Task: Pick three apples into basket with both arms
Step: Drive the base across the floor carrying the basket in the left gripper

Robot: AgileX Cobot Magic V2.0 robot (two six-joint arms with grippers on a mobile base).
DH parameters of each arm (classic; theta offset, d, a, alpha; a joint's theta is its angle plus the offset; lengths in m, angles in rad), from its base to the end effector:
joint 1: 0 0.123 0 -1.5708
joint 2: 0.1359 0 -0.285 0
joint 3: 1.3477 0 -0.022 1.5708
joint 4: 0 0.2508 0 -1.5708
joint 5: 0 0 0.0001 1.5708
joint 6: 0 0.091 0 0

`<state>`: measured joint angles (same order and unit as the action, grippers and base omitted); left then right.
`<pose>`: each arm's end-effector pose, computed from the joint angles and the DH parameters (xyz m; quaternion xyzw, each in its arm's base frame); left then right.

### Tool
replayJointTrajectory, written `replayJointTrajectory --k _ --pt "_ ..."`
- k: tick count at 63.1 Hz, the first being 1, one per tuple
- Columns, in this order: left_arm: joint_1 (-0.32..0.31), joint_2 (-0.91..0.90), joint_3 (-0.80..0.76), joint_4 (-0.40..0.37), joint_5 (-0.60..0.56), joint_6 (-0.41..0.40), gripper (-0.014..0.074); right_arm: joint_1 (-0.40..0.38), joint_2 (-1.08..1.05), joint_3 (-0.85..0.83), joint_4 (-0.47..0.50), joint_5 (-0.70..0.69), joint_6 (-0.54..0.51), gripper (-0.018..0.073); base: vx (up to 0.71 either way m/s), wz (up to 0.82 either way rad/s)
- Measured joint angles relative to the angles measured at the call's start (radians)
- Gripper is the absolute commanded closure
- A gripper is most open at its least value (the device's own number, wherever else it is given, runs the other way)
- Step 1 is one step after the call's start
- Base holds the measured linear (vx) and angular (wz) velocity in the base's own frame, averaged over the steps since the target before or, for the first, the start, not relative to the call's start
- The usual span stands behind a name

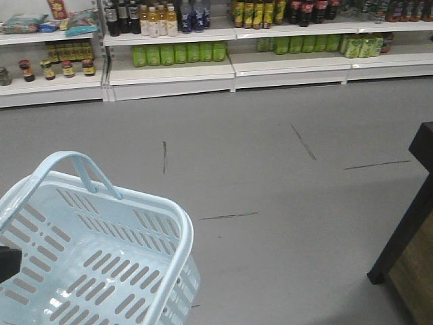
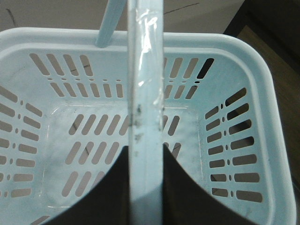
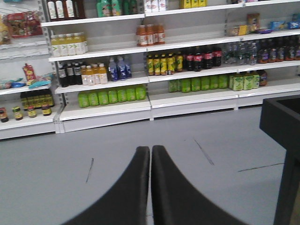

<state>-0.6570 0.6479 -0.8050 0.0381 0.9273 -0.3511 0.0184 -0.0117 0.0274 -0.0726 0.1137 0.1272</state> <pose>0.0862 -0.0630 0.3488 0.1413 0.8918 -0.1910 0.3850 0.0567 0.0003 0.1943 0.0161 0.7216 0.0224 0.6918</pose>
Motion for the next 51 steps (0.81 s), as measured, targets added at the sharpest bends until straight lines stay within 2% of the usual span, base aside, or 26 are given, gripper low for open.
replayJointTrajectory --k 51 --pt "0.000 0.000 0.000 0.000 -0.004 0.000 0.0603 0.000 0.000 0.000 0.000 0.000 0.000 0.0564 0.20 -0.55"
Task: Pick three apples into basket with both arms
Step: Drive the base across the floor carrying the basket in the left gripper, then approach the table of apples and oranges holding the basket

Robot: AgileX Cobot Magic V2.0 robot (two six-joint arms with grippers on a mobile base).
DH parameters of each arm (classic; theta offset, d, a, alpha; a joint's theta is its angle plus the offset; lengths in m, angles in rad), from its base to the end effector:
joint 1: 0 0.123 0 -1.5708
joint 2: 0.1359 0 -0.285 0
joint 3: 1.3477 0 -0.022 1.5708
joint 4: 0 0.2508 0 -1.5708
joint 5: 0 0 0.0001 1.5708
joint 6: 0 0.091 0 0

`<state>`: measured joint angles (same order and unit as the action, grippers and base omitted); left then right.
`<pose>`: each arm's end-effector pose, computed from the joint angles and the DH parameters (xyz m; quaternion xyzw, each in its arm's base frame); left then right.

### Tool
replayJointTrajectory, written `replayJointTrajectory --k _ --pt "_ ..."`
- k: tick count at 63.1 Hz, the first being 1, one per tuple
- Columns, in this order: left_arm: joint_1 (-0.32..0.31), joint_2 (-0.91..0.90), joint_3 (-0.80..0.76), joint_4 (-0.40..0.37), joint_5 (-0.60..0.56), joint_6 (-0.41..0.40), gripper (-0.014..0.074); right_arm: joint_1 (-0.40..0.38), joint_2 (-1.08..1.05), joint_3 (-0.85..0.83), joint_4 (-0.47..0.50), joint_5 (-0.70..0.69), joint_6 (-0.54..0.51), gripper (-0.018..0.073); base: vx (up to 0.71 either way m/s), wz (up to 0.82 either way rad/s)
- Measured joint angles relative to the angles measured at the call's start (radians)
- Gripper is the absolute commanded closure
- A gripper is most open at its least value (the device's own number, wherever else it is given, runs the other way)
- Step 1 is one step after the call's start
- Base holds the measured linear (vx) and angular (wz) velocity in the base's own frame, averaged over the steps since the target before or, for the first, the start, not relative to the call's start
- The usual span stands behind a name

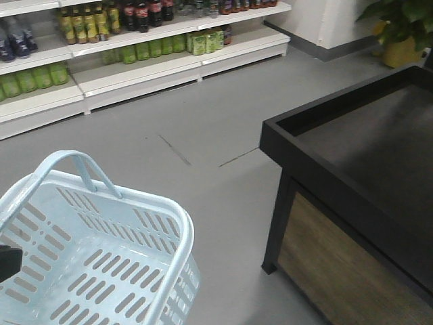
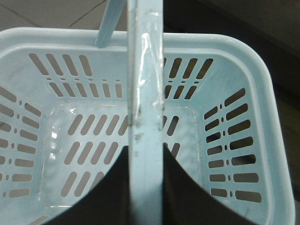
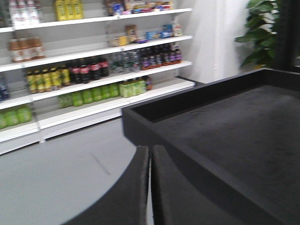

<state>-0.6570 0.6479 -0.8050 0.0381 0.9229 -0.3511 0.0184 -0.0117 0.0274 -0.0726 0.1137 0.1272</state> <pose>0.0864 -0.0631 0.3491 0.1412 0.8909 -0.1920 0.3867 0.0567 0.0003 0.1943 0.0161 0.7216 0.0224 0.6918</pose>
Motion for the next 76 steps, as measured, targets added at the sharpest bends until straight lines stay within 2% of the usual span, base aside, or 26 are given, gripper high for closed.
replayJointTrajectory --k 45,76 --pt "0.000 0.000 0.000 0.000 -0.001 0.000 0.0603 0.000 0.000 0.000 0.000 0.000 0.000 0.0564 0.13 -0.50" --pt "0.000 0.000 0.000 0.000 -0.001 0.000 0.0603 0.000 0.000 0.000 0.000 0.000 0.000 0.0564 0.10 -0.28"
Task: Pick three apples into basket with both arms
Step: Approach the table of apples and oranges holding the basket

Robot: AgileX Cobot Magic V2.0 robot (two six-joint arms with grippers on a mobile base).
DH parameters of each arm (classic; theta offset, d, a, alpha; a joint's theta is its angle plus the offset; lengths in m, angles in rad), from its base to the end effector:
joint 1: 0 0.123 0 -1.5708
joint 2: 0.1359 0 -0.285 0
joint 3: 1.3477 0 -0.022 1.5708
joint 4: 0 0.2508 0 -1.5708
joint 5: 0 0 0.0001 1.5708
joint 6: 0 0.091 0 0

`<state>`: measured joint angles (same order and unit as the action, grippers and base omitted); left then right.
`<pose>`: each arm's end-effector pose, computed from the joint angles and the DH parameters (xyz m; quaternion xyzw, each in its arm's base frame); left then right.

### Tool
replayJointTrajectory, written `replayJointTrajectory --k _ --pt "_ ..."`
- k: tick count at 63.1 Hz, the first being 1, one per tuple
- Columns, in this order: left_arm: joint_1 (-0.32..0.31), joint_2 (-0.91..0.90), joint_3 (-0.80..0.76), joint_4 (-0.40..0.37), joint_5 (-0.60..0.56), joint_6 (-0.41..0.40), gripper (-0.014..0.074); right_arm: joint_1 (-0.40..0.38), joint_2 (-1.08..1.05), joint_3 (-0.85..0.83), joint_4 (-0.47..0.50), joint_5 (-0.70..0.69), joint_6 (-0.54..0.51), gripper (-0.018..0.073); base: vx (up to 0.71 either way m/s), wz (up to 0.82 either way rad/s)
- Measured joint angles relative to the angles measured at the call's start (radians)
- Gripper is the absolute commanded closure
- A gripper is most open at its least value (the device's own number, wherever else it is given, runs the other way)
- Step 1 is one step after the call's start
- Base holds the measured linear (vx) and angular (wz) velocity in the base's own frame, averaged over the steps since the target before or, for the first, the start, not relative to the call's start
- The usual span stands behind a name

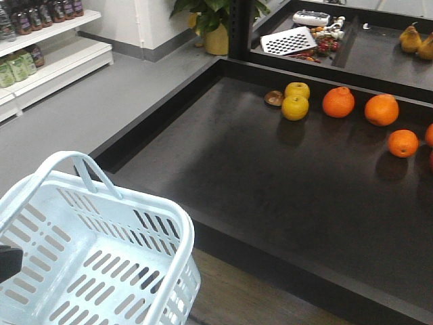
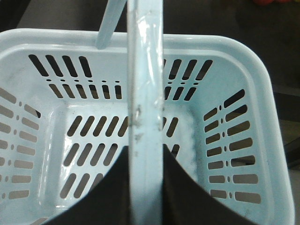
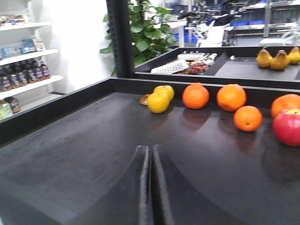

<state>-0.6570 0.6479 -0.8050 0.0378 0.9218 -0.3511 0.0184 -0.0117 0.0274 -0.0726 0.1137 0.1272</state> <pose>0.0864 -0.0632 0.3491 0.1411 0.8906 -0.1924 0.3871 0.0567 0.0003 0.1943 0.0161 0.7216 0.0224 0.6918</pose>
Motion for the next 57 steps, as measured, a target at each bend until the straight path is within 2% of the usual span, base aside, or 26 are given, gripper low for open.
replayJointTrajectory --k 57 --pt "0.000 0.000 0.000 0.000 0.000 0.000 0.0603 0.000 0.000 0.000 0.000 0.000 0.000 0.0564 0.08 -0.24"
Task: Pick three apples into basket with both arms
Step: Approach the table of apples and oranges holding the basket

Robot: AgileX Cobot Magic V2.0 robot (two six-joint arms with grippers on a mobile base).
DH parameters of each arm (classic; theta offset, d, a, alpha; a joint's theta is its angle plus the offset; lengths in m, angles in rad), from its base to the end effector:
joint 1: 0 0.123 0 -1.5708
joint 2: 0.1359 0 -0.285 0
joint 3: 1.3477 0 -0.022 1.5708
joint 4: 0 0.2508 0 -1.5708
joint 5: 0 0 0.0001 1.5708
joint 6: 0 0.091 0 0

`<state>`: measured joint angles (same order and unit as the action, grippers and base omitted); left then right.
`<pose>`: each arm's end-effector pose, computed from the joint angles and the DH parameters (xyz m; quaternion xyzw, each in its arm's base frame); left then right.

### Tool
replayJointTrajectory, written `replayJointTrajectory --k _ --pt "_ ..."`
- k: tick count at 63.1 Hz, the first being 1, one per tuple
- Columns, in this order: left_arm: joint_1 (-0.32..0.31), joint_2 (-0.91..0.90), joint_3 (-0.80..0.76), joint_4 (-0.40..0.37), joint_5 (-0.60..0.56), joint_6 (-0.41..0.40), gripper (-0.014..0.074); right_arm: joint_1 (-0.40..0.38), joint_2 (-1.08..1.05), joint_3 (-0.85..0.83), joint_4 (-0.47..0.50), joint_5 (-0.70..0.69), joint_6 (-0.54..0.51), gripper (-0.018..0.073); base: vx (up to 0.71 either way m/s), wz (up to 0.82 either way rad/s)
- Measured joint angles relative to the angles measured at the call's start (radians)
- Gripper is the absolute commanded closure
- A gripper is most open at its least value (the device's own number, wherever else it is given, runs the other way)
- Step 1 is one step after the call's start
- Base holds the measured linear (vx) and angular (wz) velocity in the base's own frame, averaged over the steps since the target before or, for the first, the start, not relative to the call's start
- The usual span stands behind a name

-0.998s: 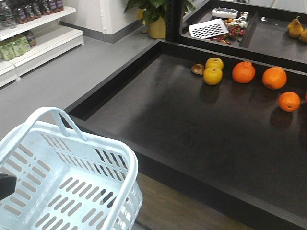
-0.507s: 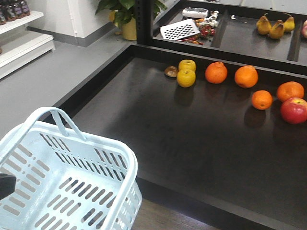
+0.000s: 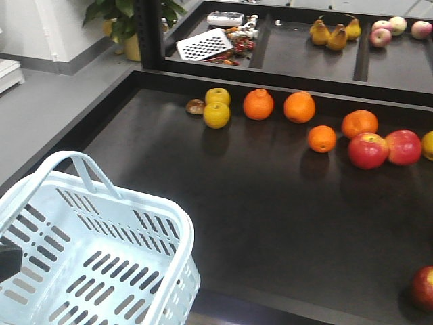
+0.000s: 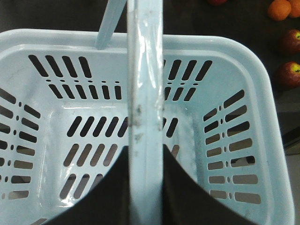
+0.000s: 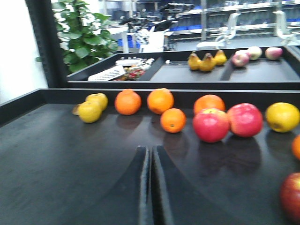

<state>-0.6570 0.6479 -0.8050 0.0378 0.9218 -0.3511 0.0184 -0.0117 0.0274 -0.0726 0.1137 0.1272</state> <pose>0.0864 -0.0632 0.3491 0.1411 0.8906 -0.1924 0.3871 0.0567 0.0003 0.1943 0.0161 0.7216 0.0224 0.6918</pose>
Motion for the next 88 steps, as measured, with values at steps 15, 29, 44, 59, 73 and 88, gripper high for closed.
replayJointTrajectory --k 15,29,44,59,73,88 --pt "0.000 0.000 0.000 0.000 0.000 0.000 0.0603 0.000 0.000 0.000 0.000 0.000 0.000 0.0564 0.08 -0.29" --pt "0.000 0.000 0.000 0.000 0.000 0.000 0.0603 0.000 0.000 0.000 0.000 0.000 0.000 0.0564 0.09 -0.29" --pt "0.000 0.000 0.000 0.000 0.000 0.000 0.0603 0.000 0.000 0.000 0.000 0.000 0.000 0.0564 0.10 -0.26" --pt "0.000 0.000 0.000 0.000 0.000 0.000 0.0603 0.000 0.000 0.000 0.000 0.000 0.000 0.0564 0.10 -0.20" --pt "0.000 0.000 0.000 0.000 0.000 0.000 0.0603 0.000 0.000 0.000 0.000 0.000 0.000 0.0564 0.10 -0.12" --pt "0.000 0.000 0.000 0.000 0.000 0.000 0.0603 0.000 0.000 0.000 0.000 0.000 0.000 0.0564 0.10 -0.04"
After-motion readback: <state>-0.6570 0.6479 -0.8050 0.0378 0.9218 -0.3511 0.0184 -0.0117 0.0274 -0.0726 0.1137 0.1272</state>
